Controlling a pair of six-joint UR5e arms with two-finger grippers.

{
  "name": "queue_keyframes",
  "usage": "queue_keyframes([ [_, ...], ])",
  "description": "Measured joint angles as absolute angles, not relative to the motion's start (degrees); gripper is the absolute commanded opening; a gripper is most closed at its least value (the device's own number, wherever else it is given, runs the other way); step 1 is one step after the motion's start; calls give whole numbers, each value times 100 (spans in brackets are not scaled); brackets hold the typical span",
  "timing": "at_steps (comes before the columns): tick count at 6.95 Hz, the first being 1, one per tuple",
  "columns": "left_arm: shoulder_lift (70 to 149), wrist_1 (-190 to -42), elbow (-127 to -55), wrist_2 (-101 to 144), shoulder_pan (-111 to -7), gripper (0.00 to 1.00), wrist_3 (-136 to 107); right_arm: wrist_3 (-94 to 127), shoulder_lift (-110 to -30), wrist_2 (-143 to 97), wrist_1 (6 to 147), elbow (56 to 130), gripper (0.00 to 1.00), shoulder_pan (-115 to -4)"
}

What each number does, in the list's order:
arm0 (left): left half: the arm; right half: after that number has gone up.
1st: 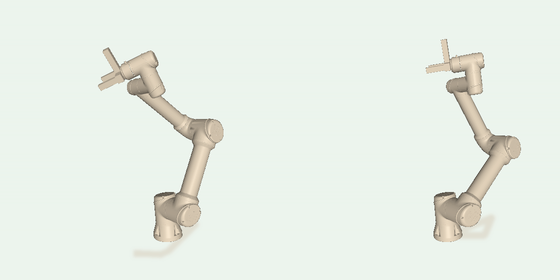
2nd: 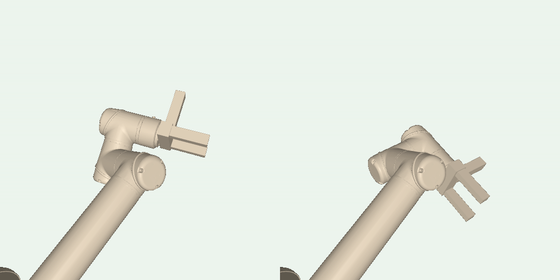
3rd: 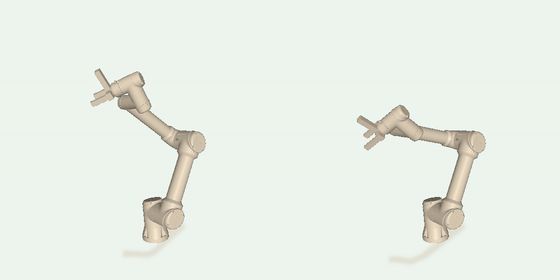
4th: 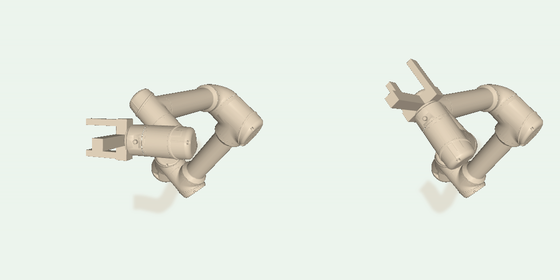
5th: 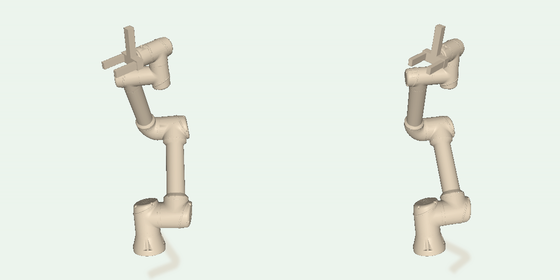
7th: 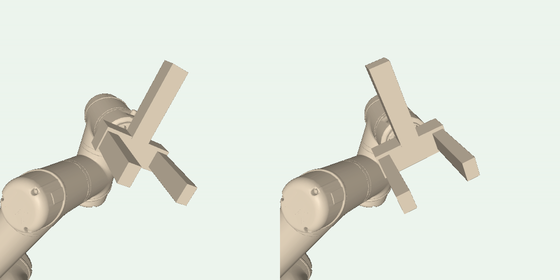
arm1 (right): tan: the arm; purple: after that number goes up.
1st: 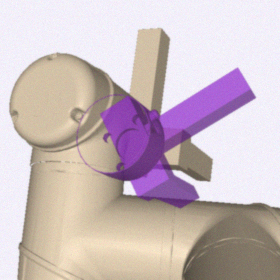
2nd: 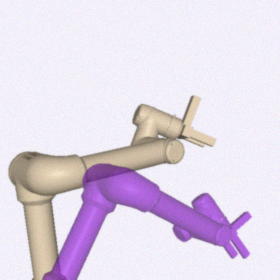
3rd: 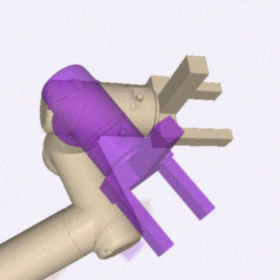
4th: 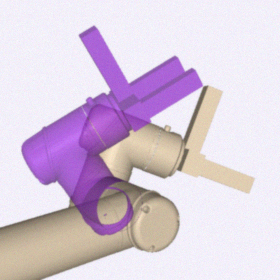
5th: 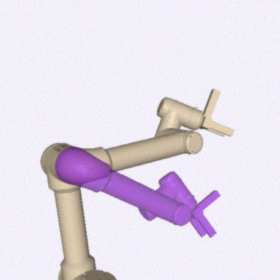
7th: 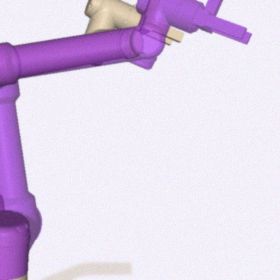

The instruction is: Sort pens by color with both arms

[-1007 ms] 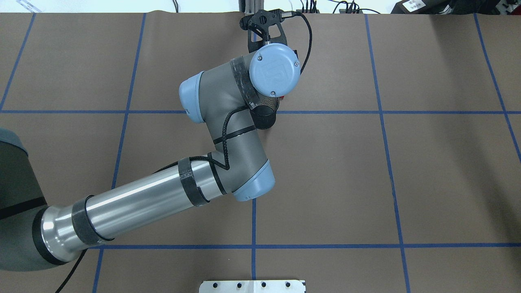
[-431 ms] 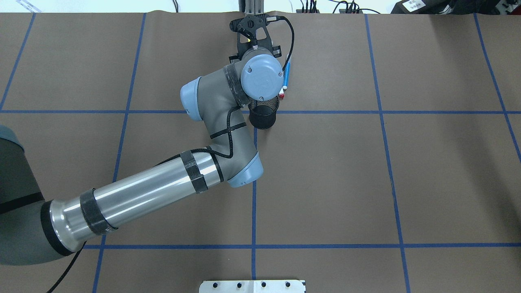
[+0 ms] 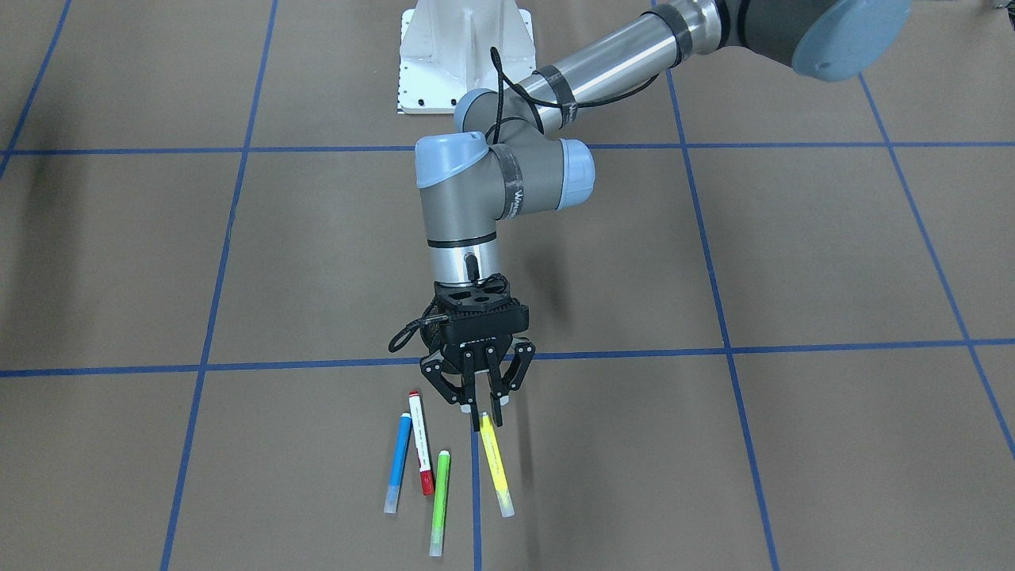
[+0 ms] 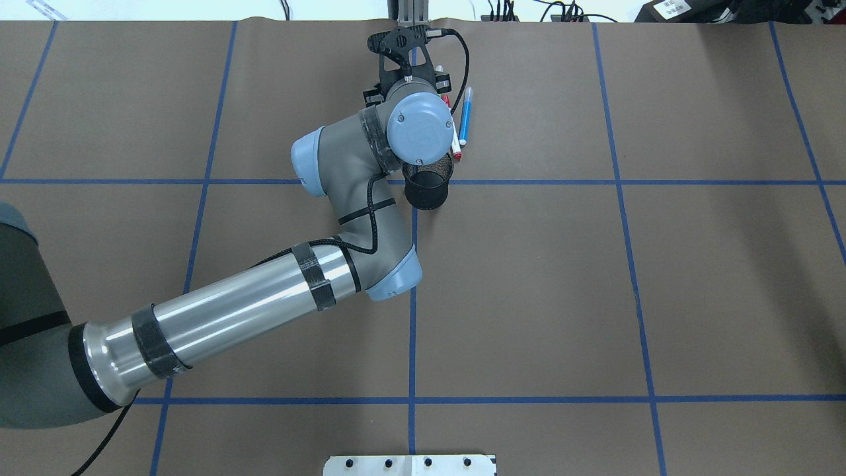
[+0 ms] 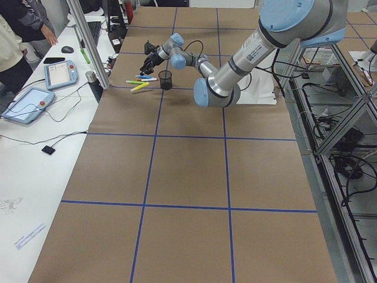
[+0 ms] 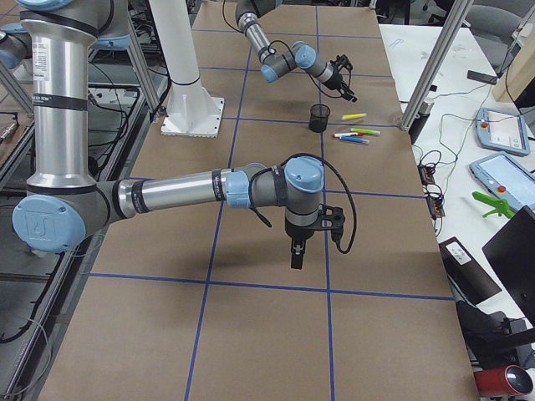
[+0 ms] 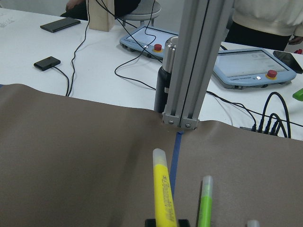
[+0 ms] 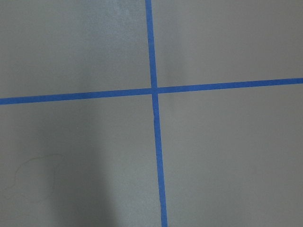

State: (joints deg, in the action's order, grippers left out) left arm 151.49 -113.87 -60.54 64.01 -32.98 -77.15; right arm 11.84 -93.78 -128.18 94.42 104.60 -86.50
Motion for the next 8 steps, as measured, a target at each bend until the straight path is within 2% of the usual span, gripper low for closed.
queue_keyframes([
  [2,15057,-11361,-6412,6445,-3334,100,-7391,1187,-9400,-12823,9434,10472,100,-8691],
  [3,14877,-11235,-6839,6560,-3389,100,-7101,1182,-9397,-12817,9430,10458,100,-8696],
  [6,13877,-9687,-8941,8389,-3993,100,-6560,1188,-9428,-12785,9422,10448,100,-8731],
  [8,13263,-8755,-9898,9785,-4505,100,-6131,1210,-9430,-12774,9422,10446,100,-8734],
])
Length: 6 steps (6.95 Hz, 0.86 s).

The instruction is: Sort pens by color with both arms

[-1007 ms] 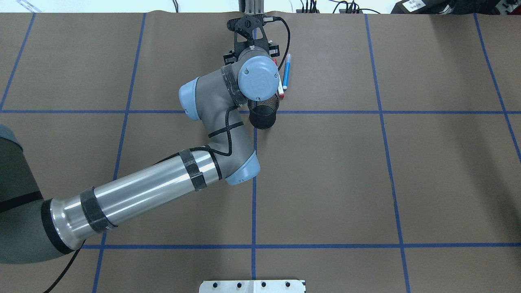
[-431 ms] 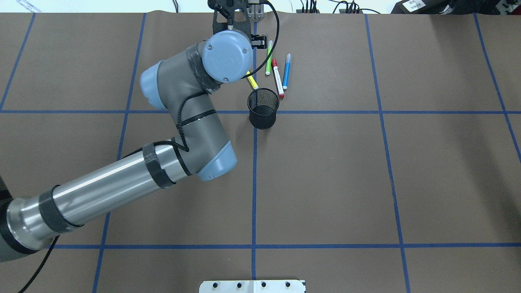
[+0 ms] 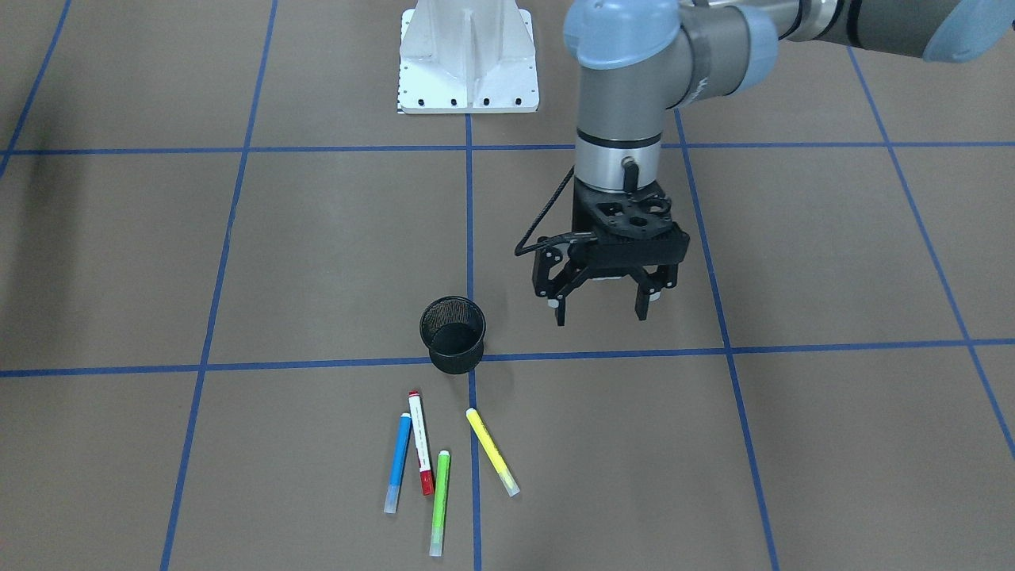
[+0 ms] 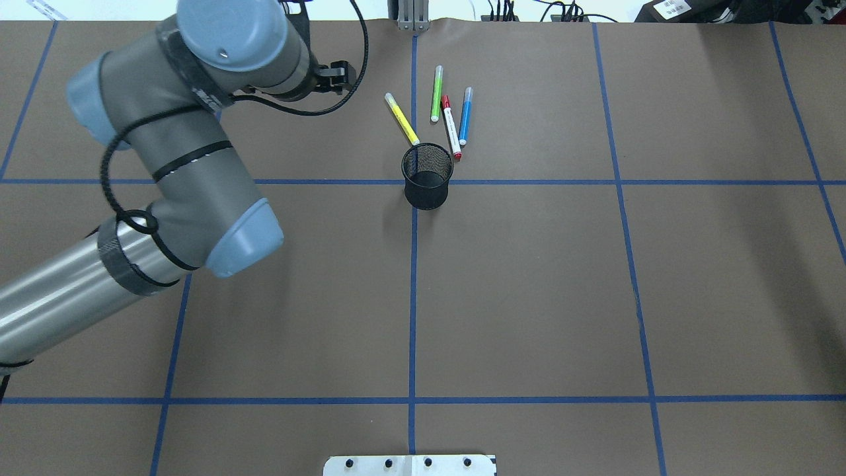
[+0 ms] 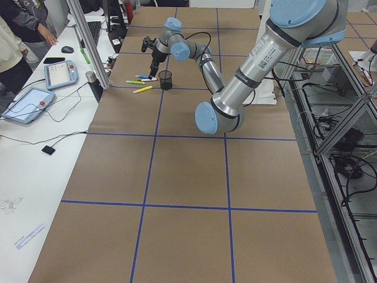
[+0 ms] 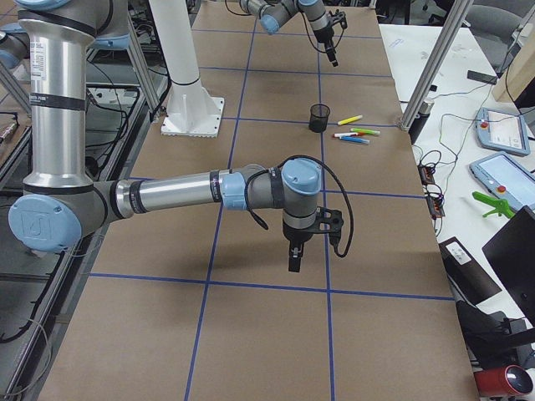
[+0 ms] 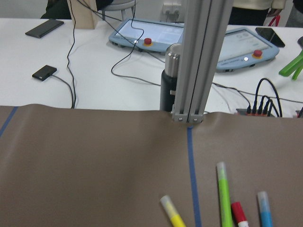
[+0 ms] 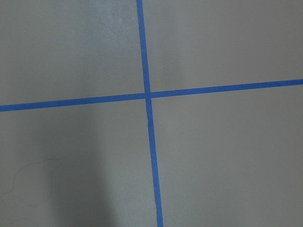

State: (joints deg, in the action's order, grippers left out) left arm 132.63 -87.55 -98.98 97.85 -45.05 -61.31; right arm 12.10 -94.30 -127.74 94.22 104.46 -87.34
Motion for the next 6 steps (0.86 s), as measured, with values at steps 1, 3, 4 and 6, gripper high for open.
queue_keyframes([
  [1,12983,-8519,-10088,10486,-4826,100,-5840,1217,-9433,-12770,9422,10445,100,-8733],
  [3,12288,-8364,-10224,11730,-5530,100,-4784,1220,-9397,-12769,9428,10405,100,-8730],
  [4,11944,-8348,-10246,12119,-5858,100,-4162,1216,-9388,-12765,9432,10357,100,-8728],
  [6,11440,-8292,-10219,12722,-6431,100,-3146,1219,-9397,-12768,9444,10317,100,-8728],
])
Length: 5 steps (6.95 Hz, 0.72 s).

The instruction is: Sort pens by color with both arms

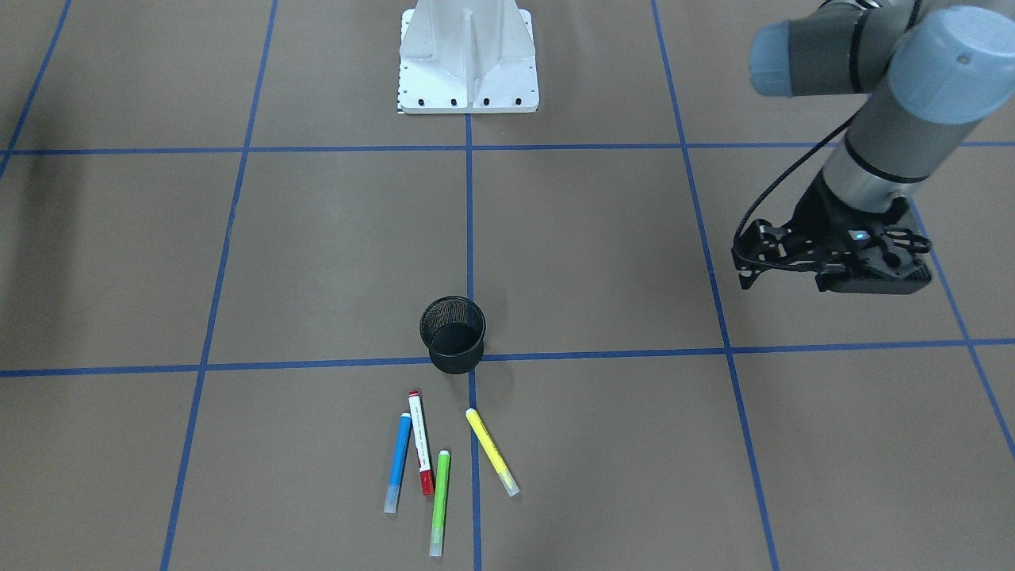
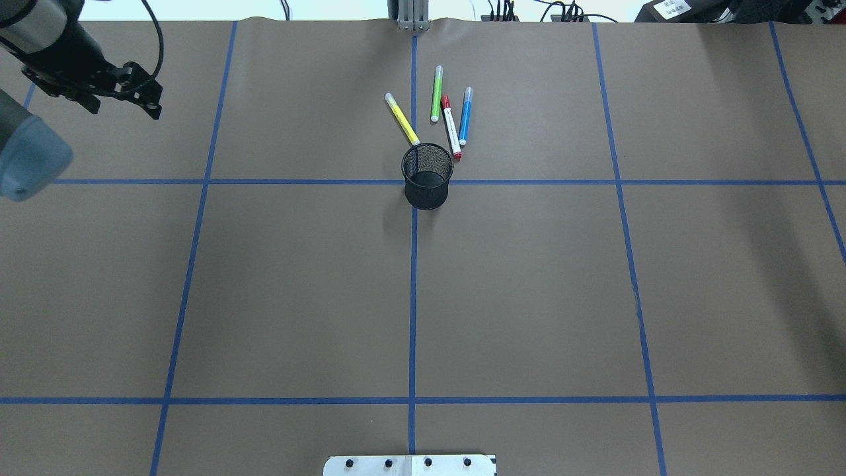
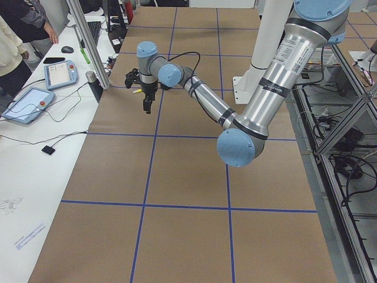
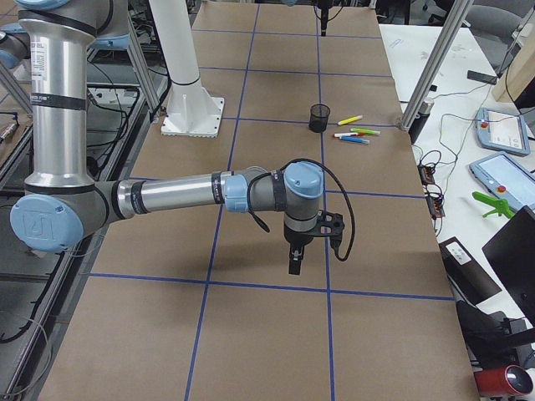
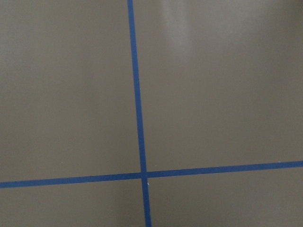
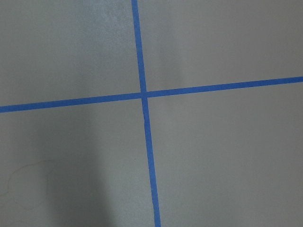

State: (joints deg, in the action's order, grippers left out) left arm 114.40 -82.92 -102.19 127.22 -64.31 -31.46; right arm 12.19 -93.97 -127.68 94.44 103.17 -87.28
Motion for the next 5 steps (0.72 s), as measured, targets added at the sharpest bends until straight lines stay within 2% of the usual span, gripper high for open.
queue_keyframes([
  [5,10215,-8224,-9957,13075,-7675,100,-797,1224,-9429,-12771,9440,10325,100,-8728],
])
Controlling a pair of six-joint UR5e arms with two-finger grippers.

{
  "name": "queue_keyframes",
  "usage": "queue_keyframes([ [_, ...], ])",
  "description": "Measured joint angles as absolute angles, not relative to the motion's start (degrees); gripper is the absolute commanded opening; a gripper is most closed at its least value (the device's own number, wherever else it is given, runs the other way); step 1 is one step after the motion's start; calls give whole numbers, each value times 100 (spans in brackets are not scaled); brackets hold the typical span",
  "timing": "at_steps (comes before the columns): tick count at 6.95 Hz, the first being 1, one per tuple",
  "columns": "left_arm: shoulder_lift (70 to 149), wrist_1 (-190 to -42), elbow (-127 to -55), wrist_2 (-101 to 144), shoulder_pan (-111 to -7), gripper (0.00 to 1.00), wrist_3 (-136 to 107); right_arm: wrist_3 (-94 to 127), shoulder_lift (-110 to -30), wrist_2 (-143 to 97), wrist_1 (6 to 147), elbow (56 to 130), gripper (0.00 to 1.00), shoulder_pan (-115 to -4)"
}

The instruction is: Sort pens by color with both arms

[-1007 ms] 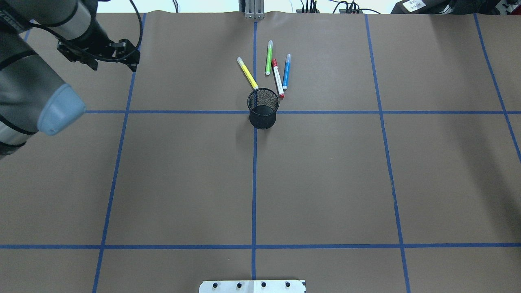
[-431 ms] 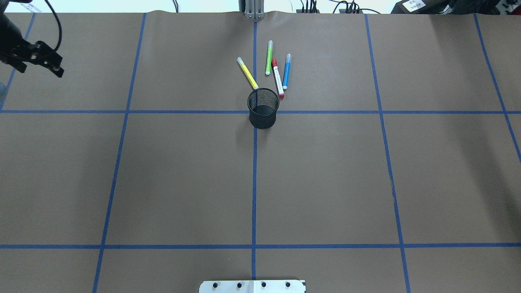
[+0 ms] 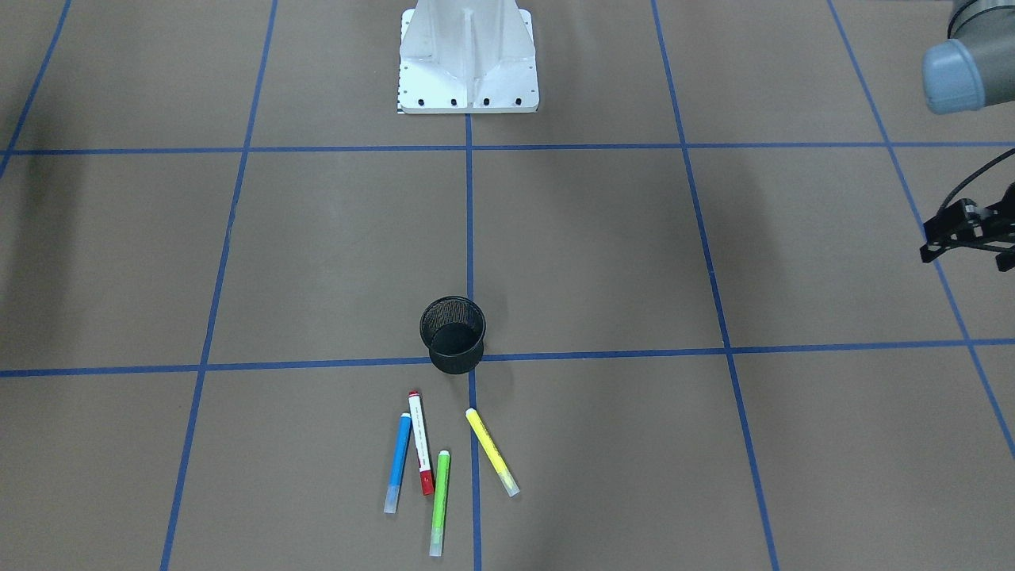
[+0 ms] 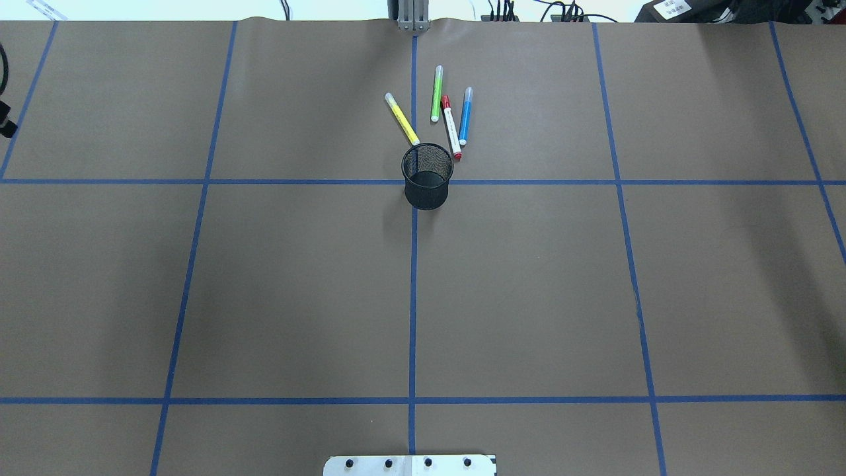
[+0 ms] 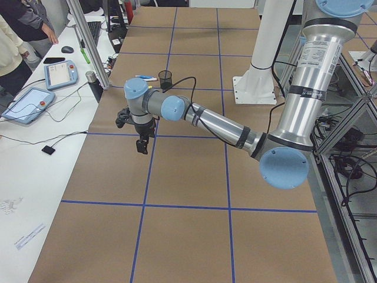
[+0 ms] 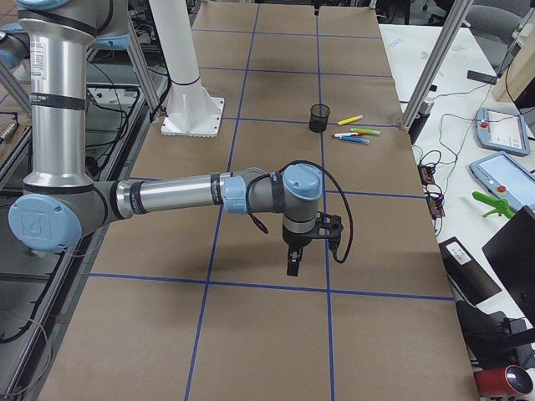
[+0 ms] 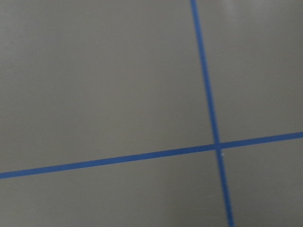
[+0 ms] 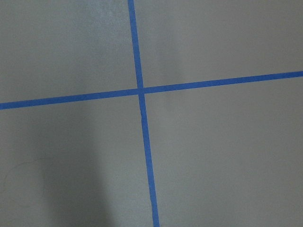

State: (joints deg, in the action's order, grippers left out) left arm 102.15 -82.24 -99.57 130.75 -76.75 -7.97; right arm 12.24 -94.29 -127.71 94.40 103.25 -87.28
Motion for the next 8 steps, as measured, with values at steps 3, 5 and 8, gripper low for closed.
queue_keyframes([
  [3,9952,-8207,-9584,13082,-8254,100,1,1230,-9433,-12771,9441,10352,100,-8728],
  [5,9891,-8216,-9137,13099,-8600,100,607,1230,-9447,-12763,9443,10354,100,-8728],
  [8,9872,-8256,-8773,13104,-8800,100,1099,1231,-9462,-12762,9450,10353,100,-8725],
])
